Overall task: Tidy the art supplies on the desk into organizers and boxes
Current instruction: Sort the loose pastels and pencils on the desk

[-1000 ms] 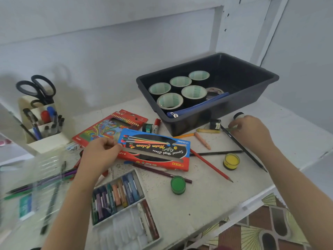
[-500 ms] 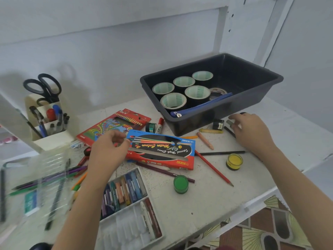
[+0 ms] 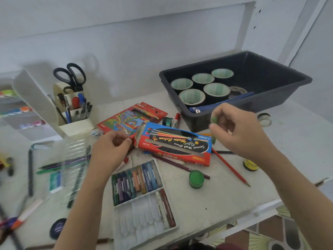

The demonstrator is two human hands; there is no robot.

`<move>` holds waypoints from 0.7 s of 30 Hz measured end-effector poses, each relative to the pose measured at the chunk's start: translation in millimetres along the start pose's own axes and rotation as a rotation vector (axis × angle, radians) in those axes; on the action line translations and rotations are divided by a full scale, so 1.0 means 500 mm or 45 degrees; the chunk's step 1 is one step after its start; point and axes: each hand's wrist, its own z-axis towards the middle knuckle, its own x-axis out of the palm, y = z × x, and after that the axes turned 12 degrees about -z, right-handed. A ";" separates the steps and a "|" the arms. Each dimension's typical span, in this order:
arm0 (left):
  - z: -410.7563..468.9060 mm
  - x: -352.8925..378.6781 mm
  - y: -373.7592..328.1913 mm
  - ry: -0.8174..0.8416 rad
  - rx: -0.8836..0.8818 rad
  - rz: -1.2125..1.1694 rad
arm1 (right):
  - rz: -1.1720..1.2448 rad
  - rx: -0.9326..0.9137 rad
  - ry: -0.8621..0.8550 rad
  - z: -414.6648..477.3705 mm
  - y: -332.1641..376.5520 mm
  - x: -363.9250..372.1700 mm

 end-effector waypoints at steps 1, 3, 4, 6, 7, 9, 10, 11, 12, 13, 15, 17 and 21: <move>-0.003 -0.007 0.004 -0.014 -0.022 0.008 | 0.064 -0.064 0.057 -0.005 0.026 0.008; -0.009 -0.022 0.016 -0.037 -0.068 -0.012 | 0.117 -0.218 0.192 -0.019 0.073 0.035; -0.013 -0.031 0.023 -0.053 -0.089 -0.021 | 0.146 -0.295 0.263 -0.026 0.093 0.052; -0.019 -0.045 0.033 -0.088 -0.113 -0.001 | 0.206 -0.406 0.400 -0.046 0.121 0.082; -0.023 -0.051 0.038 -0.105 -0.122 0.018 | 0.214 -0.454 0.463 -0.056 0.131 0.095; -0.030 -0.066 0.047 -0.131 -0.155 0.043 | 0.153 -0.600 0.558 -0.074 0.147 0.117; -0.035 -0.074 0.053 -0.136 -0.169 0.052 | 0.097 -0.692 0.576 -0.083 0.153 0.125; -0.039 -0.081 0.056 -0.139 -0.178 0.061 | 0.038 -0.777 0.580 -0.091 0.157 0.131; -0.045 -0.090 0.060 -0.144 -0.186 0.071 | -0.009 -0.850 0.586 -0.098 0.161 0.138; -0.049 -0.096 0.062 -0.145 -0.188 0.076 | -0.050 -0.906 0.592 -0.105 0.162 0.142; -0.057 -0.108 0.063 -0.161 -0.195 0.085 | -0.114 -0.997 0.592 -0.117 0.162 0.151; -0.062 -0.115 0.060 -0.172 -0.199 0.073 | -0.160 -1.058 0.604 -0.127 0.160 0.156; -0.063 -0.118 0.058 -0.159 -0.203 0.036 | -0.186 -1.079 0.667 -0.140 0.152 0.155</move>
